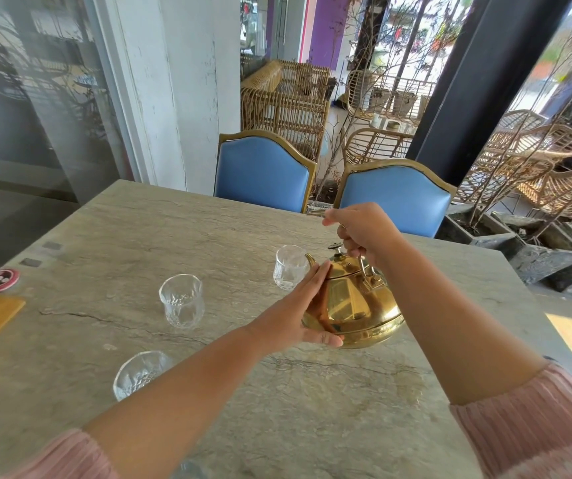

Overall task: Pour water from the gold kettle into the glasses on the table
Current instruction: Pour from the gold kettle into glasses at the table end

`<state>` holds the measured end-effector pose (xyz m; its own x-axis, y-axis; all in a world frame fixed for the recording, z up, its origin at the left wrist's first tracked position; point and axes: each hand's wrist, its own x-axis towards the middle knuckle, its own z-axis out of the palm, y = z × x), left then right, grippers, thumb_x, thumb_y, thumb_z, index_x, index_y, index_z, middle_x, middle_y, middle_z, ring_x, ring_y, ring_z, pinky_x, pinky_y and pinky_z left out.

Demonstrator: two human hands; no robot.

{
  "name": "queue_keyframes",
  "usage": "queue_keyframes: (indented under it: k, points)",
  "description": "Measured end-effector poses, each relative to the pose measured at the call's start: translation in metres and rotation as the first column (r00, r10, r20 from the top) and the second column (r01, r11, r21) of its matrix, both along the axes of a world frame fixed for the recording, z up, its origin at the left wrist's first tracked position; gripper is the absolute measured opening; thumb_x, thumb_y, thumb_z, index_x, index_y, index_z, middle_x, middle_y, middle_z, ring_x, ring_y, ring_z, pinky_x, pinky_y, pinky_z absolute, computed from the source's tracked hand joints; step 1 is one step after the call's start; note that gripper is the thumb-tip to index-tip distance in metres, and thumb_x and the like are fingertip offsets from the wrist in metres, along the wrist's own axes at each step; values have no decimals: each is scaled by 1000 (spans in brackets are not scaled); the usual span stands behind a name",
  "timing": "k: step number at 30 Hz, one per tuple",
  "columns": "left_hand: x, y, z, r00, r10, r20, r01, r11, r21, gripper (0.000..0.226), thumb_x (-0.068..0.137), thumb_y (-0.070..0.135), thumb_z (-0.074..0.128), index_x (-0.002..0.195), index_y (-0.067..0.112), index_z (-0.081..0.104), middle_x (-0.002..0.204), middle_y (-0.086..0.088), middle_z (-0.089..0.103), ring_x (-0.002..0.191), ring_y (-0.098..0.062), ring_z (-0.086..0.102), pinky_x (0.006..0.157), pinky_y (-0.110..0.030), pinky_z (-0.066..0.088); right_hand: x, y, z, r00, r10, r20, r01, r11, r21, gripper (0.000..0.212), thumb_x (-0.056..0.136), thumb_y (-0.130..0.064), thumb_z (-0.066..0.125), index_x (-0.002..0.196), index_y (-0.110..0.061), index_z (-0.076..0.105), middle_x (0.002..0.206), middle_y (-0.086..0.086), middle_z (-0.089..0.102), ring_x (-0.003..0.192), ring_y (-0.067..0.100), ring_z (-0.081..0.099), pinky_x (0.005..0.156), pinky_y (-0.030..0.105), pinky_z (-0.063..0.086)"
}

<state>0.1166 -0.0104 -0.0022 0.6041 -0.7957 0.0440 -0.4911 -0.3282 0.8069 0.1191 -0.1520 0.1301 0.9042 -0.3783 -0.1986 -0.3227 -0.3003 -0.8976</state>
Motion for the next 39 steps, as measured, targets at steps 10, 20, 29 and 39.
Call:
queue_keyframes:
  k: [10,20,29,39]
  points:
    - [0,-1,1,1000,0,-4,0,1000,-4,119,68,51,76,147,43,-14,159,13,-12,147,-8,2,119,-37,17,0,2,4,1000,2,-26,-3,1000,-18,29,92,-15,55,111,7,62,52,2,39,40,12,29,37,22,28]
    - [-1,1,1,1000,-7,2,7,1000,-15,119,70,49,76,146,44,-15,159,13,-15,146,-7,0,119,-35,16,-2,1,1,1000,20,16,-19,1000,-22,28,93,-16,55,107,6,63,52,2,40,40,12,30,38,22,29]
    - [3,6,-10,995,-34,92,29,998,50,120,71,44,78,144,47,-17,155,18,-24,138,3,-1,109,-20,18,-17,-2,-23,989,-34,144,28,999,44,21,93,-20,55,84,-3,64,46,0,39,34,10,27,35,20,27]
    - [-1,9,-20,889,-108,445,7,975,224,125,66,52,77,145,45,-19,159,4,-20,145,-28,19,112,-51,29,-59,-2,-57,908,-288,305,213,943,254,39,85,-23,65,57,-17,40,44,-3,33,37,10,26,38,23,25]
